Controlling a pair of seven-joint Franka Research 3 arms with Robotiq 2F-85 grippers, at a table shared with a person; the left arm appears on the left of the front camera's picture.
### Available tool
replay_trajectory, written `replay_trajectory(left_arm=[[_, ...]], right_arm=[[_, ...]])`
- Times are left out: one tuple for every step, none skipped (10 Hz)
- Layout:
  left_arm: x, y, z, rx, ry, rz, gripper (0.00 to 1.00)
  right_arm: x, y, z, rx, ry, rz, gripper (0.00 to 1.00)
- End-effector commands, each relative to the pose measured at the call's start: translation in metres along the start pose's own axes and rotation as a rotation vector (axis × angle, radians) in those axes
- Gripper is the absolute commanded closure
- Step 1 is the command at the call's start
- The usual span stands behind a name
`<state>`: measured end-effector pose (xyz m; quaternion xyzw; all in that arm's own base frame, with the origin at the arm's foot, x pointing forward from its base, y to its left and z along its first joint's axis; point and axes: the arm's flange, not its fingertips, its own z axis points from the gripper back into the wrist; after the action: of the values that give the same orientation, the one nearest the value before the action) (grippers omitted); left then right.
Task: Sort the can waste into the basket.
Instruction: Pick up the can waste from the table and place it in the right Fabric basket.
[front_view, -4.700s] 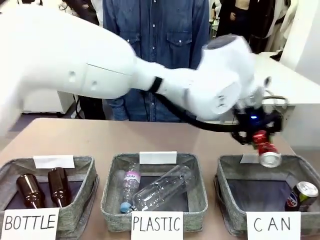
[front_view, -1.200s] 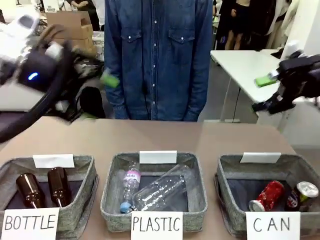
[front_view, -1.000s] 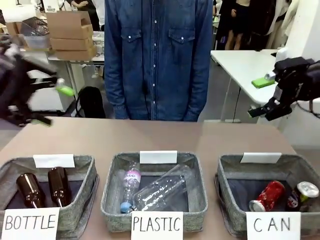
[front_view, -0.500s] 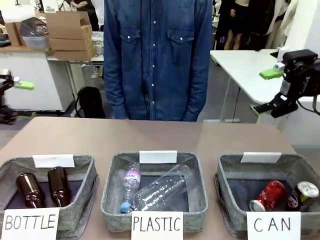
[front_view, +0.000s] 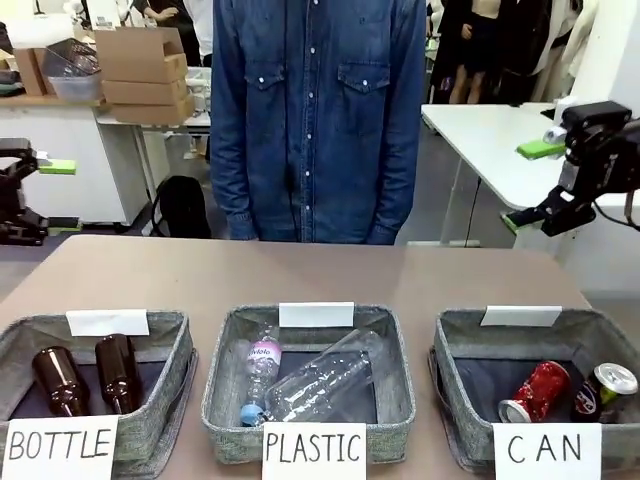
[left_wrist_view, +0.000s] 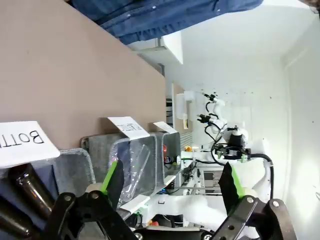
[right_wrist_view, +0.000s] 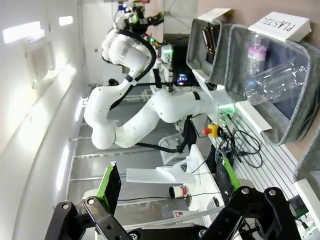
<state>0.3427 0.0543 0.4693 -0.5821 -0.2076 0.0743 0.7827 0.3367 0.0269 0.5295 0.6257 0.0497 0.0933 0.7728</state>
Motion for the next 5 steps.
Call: replay_trajectory(left_arm=[[-0.0014,-0.0087,0.003,0.009,0.022,0.011,0.0],[-0.0014,-0.0087,0.003,0.009,0.022,0.011,0.0],[-0.0014,-0.0087,0.003,0.009,0.022,0.011,0.0],[-0.0014,-0.0087,0.003,0.009,0.022,0.011,0.0],[-0.0014,-0.0087,0.003,0.009,0.022,0.011,0.0]], right_arm=[[-0.0016,-0.0012,-0.0004,0.006,0.003,0.018,0.0],[-0.0016,-0.0012,-0.0004,0.006,0.003,0.018,0.0],[-0.0016,-0.0012,-0.0004,0.006,0.003,0.018,0.0],[-0.0016,-0.0012,-0.0004,0.006,0.003,0.018,0.0],[-0.0016,-0.0012,-0.0004,0.006,0.003,0.018,0.0]])
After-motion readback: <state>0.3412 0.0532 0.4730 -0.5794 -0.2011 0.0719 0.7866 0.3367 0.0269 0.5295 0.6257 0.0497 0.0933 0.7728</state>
